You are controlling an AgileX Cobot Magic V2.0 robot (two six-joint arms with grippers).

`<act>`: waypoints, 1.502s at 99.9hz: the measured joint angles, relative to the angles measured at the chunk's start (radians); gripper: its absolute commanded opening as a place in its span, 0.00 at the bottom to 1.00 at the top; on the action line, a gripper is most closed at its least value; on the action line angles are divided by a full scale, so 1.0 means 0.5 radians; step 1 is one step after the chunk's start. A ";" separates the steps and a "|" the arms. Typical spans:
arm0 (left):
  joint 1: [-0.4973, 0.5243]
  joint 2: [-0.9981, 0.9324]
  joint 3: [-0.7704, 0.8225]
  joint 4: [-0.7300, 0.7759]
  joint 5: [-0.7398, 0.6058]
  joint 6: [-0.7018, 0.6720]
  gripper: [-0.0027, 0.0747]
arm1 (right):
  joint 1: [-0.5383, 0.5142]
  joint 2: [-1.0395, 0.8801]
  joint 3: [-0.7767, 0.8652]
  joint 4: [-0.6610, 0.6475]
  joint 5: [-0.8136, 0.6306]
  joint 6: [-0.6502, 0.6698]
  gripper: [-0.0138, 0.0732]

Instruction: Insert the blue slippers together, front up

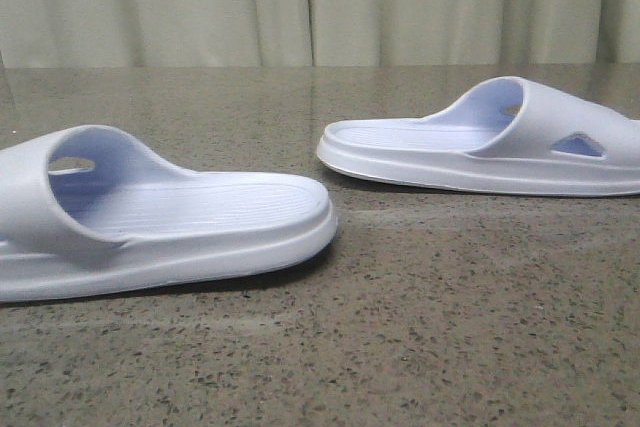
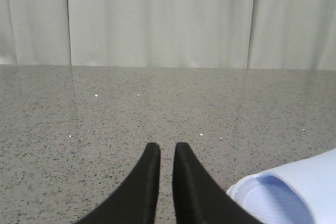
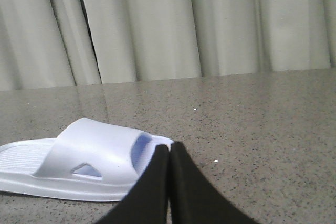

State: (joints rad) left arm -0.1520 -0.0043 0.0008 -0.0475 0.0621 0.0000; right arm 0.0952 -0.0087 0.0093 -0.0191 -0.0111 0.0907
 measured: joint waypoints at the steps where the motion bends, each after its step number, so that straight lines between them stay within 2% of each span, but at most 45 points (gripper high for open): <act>1: 0.000 0.000 0.000 0.000 0.000 0.000 0.06 | 0.000 0.000 0.000 0.000 0.000 0.000 0.04; 150: 0.000 0.000 0.000 0.000 -0.012 0.000 0.06 | 0.000 0.000 0.000 0.000 -0.032 0.000 0.04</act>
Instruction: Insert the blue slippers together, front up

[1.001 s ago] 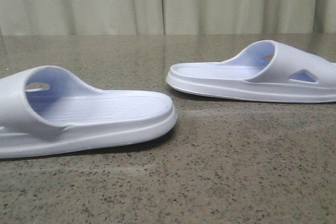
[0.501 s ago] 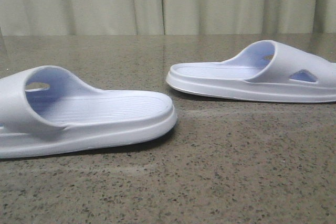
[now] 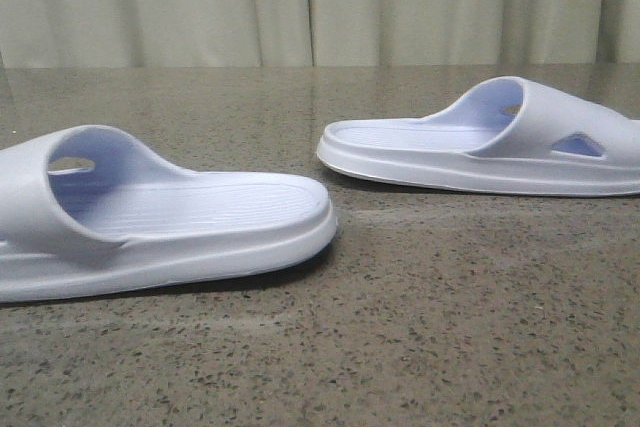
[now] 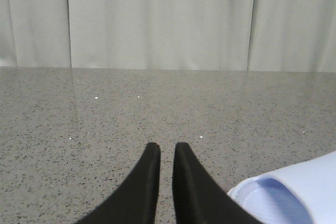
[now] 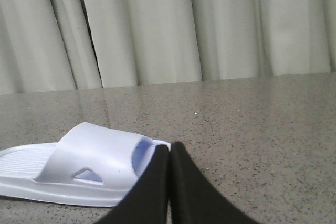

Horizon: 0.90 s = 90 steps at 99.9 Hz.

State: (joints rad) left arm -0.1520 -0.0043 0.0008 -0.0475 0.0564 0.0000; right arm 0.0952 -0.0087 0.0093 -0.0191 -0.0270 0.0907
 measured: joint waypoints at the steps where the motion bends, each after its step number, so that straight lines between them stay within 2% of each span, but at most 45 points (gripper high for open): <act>1: 0.000 0.000 0.000 0.000 0.000 0.000 0.06 | 0.000 0.000 0.000 0.000 -0.005 0.000 0.04; 45: 0.000 0.000 0.000 -0.071 -0.010 0.000 0.05 | 0.000 0.000 0.000 0.000 -0.041 0.000 0.04; 61: 0.000 0.000 0.000 -0.327 -0.051 0.000 0.05 | 0.000 0.000 0.000 0.011 -0.024 0.000 0.04; 69: 0.000 0.000 -0.031 -0.510 -0.032 0.000 0.05 | 0.000 0.000 -0.019 0.063 0.114 0.000 0.04; 90: 0.000 0.013 -0.334 -0.947 0.239 0.000 0.05 | 0.000 0.000 -0.309 0.201 0.464 0.000 0.04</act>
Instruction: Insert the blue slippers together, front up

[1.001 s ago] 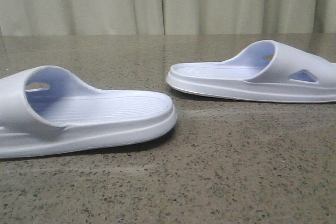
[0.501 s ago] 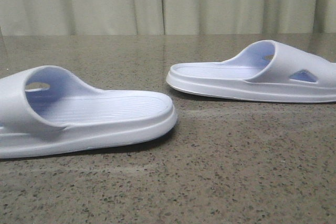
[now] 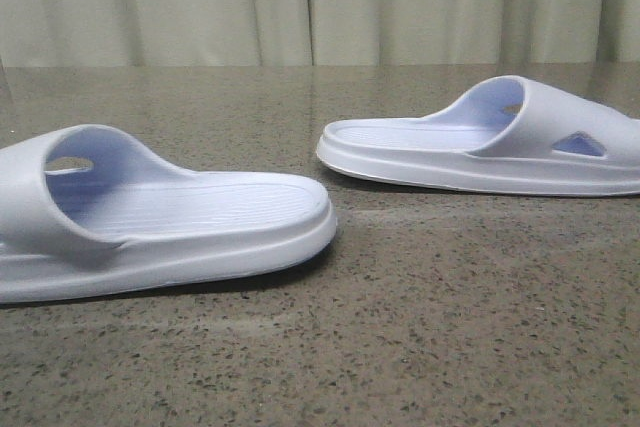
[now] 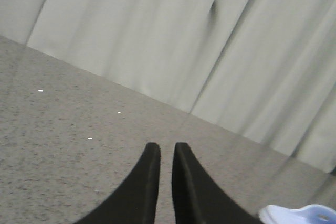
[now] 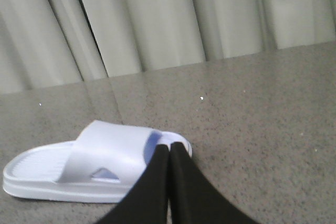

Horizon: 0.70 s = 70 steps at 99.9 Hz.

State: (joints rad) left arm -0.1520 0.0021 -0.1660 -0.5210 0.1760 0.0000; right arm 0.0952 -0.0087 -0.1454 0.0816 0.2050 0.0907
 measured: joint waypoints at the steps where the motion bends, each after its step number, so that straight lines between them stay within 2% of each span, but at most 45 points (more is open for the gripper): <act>1: 0.000 0.004 -0.024 -0.011 0.023 0.000 0.05 | 0.000 0.000 -0.012 0.000 0.007 0.000 0.04; 16: 0.000 0.204 -0.279 -0.230 0.226 0.000 0.05 | 0.000 0.058 -0.264 0.016 0.150 0.000 0.04; 29: 0.000 0.453 -0.528 -0.269 0.434 0.011 0.06 | 0.000 0.218 -0.468 0.038 0.282 0.000 0.06; 36: 0.000 0.570 -0.632 -0.272 0.506 0.032 0.06 | 0.000 0.309 -0.553 0.083 0.368 0.000 0.13; 45: 0.000 0.675 -0.698 -0.272 0.543 0.040 0.09 | 0.000 0.403 -0.623 0.166 0.462 0.000 0.31; 52: 0.000 0.712 -0.716 -0.280 0.554 0.048 0.17 | 0.000 0.443 -0.639 0.231 0.491 0.000 0.47; 60: 0.000 0.721 -0.721 -0.280 0.574 0.052 0.33 | 0.000 0.456 -0.639 0.276 0.516 0.000 0.63; 70: 0.000 0.724 -0.721 -0.280 0.624 0.056 0.62 | 0.000 0.456 -0.640 0.301 0.516 0.000 0.68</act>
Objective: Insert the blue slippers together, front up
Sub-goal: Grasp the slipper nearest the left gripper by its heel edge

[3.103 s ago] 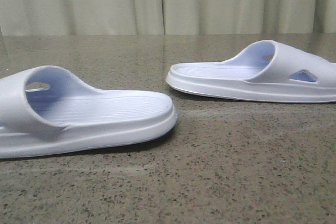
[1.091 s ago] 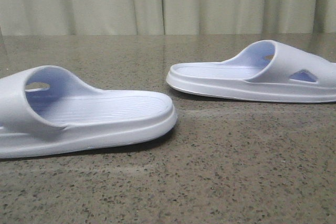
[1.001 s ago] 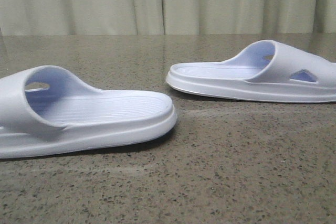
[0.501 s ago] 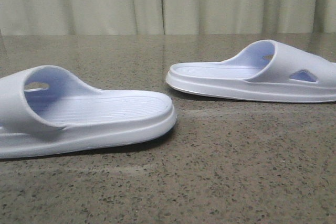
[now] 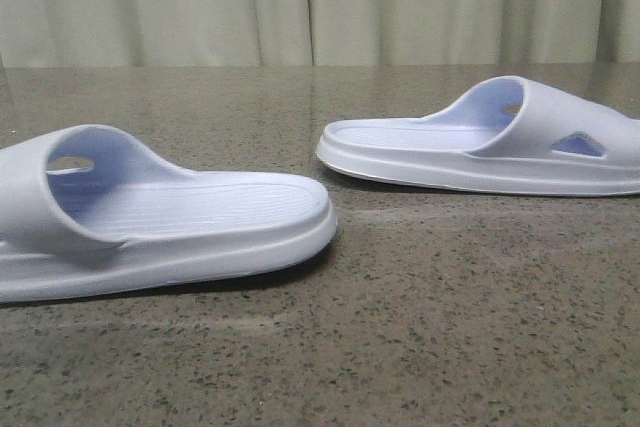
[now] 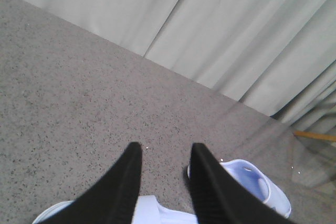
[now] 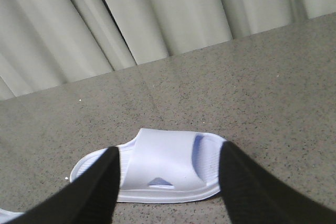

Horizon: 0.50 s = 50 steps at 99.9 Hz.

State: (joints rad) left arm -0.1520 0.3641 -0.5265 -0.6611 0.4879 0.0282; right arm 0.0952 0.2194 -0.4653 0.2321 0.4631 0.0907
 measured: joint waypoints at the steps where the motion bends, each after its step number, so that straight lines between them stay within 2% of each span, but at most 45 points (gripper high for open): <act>1: 0.000 0.000 0.000 0.000 0.001 0.000 0.64 | 0.000 0.000 0.000 0.000 0.000 0.000 0.68; 6: 0.000 0.000 0.000 0.000 0.020 0.000 0.78 | 0.000 0.000 0.000 0.005 0.000 0.000 0.68; 11: 0.000 0.000 0.000 0.000 0.029 0.000 0.83 | 0.000 0.000 0.000 0.005 0.000 0.000 0.68; 28: 0.000 0.000 0.004 -0.004 0.116 -0.056 0.81 | 0.000 0.000 0.000 0.009 -0.016 0.001 0.68; 50: 0.000 0.000 0.094 0.056 0.088 -0.384 0.81 | 0.000 0.000 0.000 0.011 -0.021 0.001 0.68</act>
State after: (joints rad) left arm -0.1520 0.3641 -0.4797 -0.6333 0.5320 -0.1637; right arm 0.0952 0.2194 -0.4653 0.2375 0.4527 0.0914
